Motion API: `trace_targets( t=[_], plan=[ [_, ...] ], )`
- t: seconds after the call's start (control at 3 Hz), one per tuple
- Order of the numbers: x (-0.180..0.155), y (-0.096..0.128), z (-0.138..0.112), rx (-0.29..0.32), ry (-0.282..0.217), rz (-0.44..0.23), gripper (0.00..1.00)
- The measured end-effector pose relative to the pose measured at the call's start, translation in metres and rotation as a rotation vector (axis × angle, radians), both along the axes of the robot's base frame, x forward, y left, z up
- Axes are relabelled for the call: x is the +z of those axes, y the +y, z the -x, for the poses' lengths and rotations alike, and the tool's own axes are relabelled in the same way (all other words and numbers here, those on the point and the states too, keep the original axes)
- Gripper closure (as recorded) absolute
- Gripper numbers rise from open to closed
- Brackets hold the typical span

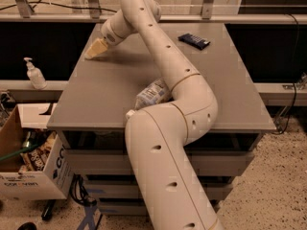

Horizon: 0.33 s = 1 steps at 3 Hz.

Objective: Pick redbull can

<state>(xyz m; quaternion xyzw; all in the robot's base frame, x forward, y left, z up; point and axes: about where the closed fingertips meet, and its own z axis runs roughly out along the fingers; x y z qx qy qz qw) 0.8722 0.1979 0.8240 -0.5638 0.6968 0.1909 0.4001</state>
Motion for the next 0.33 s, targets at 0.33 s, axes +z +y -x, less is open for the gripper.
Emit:
trace_targets(
  t=[0.33],
  plan=[
    [-0.0001, 0.0001, 0.0000, 0.000, 0.000, 0.000, 0.00]
  ],
)
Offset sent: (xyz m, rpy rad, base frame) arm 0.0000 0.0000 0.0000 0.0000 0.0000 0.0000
